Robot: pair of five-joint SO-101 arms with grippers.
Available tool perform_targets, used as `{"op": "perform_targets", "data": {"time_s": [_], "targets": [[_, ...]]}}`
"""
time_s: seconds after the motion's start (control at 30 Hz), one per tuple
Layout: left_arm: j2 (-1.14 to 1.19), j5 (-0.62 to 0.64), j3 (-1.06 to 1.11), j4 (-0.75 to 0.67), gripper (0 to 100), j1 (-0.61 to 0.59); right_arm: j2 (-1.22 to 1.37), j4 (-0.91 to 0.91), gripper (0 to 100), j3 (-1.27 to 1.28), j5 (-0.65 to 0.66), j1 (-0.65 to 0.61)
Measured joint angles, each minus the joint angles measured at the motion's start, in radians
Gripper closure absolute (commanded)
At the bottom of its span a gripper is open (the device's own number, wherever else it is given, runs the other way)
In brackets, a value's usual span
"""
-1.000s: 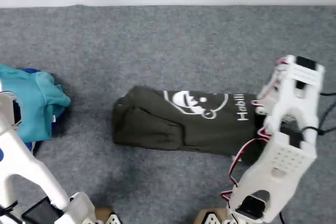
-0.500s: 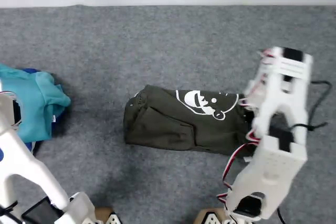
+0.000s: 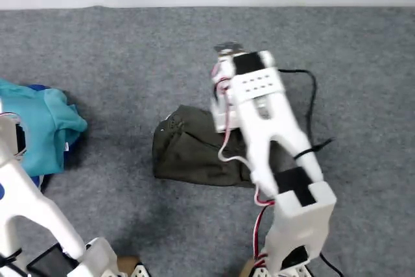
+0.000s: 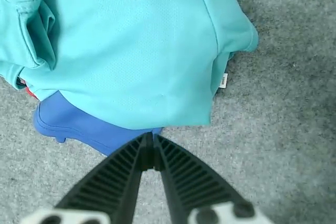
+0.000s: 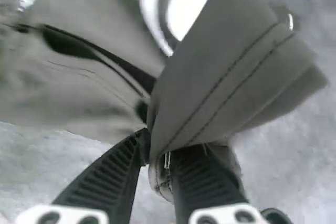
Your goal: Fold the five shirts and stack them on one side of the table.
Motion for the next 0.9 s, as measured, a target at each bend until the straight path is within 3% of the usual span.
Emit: {"op": "perform_targets", "data": {"time_s": [0.23,0.63,0.9], "targets": [[0.000,0.000,0.000,0.000,99,0.000,0.000,-0.196,98.9,0.000,-0.043,-0.166],[0.000,0.000,0.000,0.000,99,0.000,0.153,-0.385,98.2,0.000,-0.043,-0.233],[0.000,0.000,0.006,0.000,99,0.064,0.164,-0.353,73.1,-0.034,-0.043,-0.351]]}}
